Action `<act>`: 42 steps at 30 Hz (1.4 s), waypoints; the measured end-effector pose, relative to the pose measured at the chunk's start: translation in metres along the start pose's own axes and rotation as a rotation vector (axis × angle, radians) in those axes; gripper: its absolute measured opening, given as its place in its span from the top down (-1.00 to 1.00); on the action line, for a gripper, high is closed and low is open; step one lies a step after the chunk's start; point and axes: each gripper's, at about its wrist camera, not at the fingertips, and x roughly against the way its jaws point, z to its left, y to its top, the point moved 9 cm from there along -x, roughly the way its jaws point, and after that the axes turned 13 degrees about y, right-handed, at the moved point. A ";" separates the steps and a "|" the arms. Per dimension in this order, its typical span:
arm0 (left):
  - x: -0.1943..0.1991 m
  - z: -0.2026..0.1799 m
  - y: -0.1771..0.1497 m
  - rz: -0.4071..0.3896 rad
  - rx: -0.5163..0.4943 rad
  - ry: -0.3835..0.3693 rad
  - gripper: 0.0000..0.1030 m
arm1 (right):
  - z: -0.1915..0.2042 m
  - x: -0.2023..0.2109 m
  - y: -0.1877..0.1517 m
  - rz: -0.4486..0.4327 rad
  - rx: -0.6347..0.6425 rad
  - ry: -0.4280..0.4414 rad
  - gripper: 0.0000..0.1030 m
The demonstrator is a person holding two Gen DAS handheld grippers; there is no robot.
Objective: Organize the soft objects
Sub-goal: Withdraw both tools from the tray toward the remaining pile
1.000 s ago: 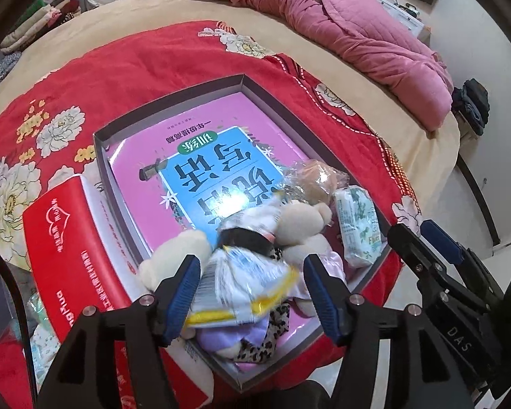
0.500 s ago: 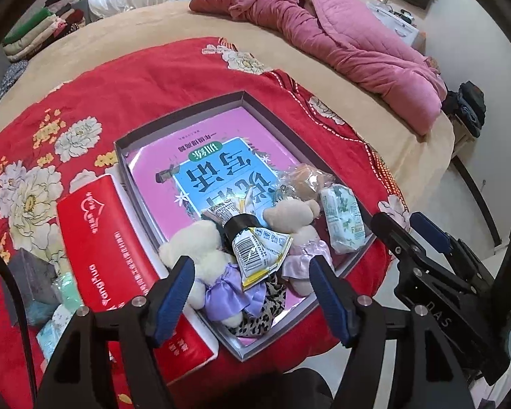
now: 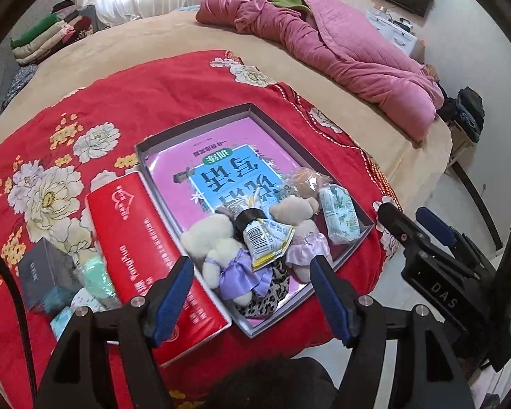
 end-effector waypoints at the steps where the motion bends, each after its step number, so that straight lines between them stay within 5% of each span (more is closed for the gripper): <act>1: 0.002 0.002 -0.001 -0.002 0.003 -0.001 -0.36 | 0.002 0.003 0.001 -0.005 0.003 -0.002 -0.52; 17: 0.034 0.049 -0.026 -0.024 0.073 0.018 -0.36 | 0.051 0.026 0.009 -0.029 0.084 0.037 -0.52; 42: 0.040 0.224 -0.113 0.074 0.363 0.180 -0.36 | 0.212 0.032 -0.024 0.012 0.429 0.201 -0.53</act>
